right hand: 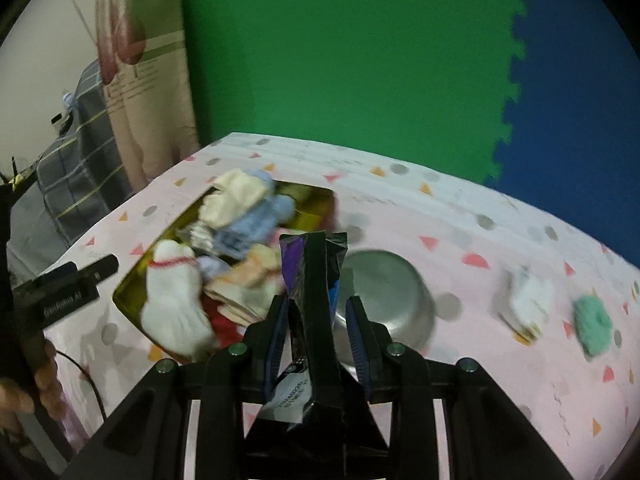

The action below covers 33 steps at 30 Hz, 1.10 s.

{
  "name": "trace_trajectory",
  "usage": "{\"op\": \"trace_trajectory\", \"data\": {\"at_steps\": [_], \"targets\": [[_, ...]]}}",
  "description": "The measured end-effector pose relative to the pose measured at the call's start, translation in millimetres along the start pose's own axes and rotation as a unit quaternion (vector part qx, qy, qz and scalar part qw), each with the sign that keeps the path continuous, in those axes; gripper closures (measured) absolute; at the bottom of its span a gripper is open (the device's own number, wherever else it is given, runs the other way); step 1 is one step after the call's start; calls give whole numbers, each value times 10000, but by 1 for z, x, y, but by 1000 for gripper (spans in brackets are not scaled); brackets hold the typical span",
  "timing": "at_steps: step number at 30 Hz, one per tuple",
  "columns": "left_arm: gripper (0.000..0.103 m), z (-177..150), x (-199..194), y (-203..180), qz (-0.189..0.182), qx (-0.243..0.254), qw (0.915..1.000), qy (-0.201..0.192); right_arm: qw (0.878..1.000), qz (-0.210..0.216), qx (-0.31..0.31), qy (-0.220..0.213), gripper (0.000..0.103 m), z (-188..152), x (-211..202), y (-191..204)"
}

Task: Organize soft objects
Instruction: 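Lower the snack bag into the tin and open the right tool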

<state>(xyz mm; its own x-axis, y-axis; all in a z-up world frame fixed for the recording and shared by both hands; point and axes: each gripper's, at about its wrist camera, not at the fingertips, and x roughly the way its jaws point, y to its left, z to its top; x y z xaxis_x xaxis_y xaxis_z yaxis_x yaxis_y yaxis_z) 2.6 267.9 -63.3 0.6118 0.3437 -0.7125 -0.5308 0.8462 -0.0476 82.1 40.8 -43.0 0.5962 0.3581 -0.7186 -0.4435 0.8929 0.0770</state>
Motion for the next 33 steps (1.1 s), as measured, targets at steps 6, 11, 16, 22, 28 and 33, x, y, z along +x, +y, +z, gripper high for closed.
{"op": "trace_trajectory", "data": {"at_steps": [6,11,16,22,28,33], "targets": [[24,0,0,2,27,-25,10000,-13,9998,37,-46,164,73,16,34,35],[23,1,1,2,-12,-59,10000,5,9996,32,10,292,73,22,59,49],[23,2,1,3,-22,-45,10000,21,9983,267,275,449,73,26,80,54],[23,1,1,1,-25,15,10000,-17,9961,511,310,650,72,21,94,64],[23,1,2,0,-18,15,10000,-30,9974,468,104,545,59,20,87,69],[23,1,2,-1,-26,34,10000,-11,9982,438,54,412,48,18,72,66]]}}
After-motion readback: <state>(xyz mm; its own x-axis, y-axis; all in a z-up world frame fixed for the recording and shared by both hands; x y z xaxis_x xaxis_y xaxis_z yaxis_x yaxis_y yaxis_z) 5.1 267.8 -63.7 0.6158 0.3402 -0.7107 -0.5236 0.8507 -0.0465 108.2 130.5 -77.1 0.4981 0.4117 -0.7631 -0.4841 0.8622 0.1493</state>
